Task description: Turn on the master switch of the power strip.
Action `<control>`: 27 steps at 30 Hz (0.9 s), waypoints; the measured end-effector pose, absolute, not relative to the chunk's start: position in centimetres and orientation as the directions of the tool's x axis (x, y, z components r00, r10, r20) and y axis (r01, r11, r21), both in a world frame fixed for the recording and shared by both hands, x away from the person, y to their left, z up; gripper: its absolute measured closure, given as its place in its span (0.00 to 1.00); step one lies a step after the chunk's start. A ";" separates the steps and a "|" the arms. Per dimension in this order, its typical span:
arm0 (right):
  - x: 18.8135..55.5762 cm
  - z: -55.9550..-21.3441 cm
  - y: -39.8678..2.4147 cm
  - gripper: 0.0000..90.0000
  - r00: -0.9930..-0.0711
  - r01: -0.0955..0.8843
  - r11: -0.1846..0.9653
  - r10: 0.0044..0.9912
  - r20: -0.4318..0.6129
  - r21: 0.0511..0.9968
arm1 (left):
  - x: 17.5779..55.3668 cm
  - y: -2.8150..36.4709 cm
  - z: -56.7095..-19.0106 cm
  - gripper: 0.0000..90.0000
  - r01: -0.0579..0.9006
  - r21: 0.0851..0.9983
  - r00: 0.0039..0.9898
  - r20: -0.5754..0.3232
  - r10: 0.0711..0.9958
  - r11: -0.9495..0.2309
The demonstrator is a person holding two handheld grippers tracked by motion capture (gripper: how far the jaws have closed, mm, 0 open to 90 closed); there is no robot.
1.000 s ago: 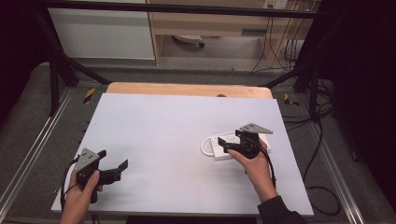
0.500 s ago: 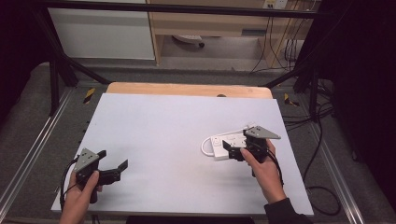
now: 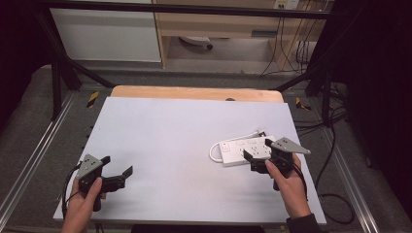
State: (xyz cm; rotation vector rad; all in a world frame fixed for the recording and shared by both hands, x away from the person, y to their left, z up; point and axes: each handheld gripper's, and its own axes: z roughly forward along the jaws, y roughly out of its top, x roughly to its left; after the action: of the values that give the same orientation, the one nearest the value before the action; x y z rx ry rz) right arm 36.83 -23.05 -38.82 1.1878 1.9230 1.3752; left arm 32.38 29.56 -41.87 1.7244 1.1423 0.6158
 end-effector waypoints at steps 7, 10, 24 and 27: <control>35.9 -39.0 -25.0 0.06 -0.476 0.345 0.096 0.875 0.086 0.934 | 32.2 29.8 -41.7 0.06 0.411 0.905 0.432 -0.088 0.898 -0.109; 35.4 -39.1 -25.8 0.06 -0.465 0.340 0.100 0.882 0.075 0.935 | 32.2 29.8 -41.6 0.06 0.404 0.908 0.436 -0.085 0.896 -0.111; 33.1 -41.0 -29.7 0.05 -0.430 0.336 0.129 0.903 0.030 0.933 | 32.0 30.0 -41.4 0.06 0.388 0.916 0.427 -0.086 0.900 -0.096; 32.9 -41.6 -30.0 0.05 -0.439 0.352 0.142 0.898 0.029 0.925 | 32.0 30.0 -41.4 0.06 0.386 0.917 0.429 -0.080 0.900 -0.103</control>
State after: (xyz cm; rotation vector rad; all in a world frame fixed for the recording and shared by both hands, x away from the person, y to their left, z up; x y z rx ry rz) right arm 32.93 -29.96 -41.62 1.1944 1.8725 1.2811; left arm 32.00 29.97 -41.42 1.6895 1.1293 0.6464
